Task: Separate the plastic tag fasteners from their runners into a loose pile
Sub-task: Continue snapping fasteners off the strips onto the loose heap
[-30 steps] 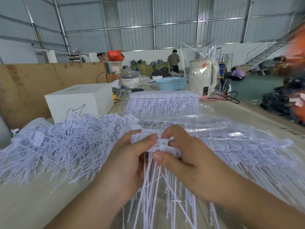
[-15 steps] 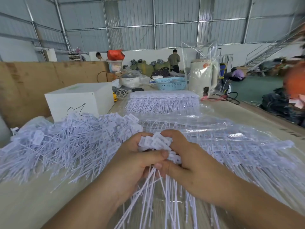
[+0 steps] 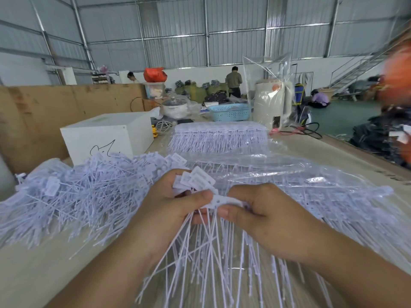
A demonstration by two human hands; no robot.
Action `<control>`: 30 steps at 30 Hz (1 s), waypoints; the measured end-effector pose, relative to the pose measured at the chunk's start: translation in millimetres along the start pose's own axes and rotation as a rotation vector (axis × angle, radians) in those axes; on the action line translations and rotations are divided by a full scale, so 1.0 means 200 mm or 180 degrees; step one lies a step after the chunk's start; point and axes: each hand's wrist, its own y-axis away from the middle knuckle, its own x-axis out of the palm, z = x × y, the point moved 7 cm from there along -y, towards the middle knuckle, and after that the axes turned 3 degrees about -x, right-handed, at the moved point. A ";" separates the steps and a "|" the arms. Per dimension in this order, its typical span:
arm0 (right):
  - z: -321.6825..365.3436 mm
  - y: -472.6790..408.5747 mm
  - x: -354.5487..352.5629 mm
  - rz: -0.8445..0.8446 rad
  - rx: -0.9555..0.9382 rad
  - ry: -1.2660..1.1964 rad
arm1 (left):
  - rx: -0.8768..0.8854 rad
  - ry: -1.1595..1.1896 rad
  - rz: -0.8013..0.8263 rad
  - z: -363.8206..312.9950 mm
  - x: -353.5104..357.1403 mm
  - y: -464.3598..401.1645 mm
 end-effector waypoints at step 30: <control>0.08 0.00 0.02 -0.0330 -0.0605 -0.0519 | 0.0269 0.0269 0.0324 -0.06 0.10 0.07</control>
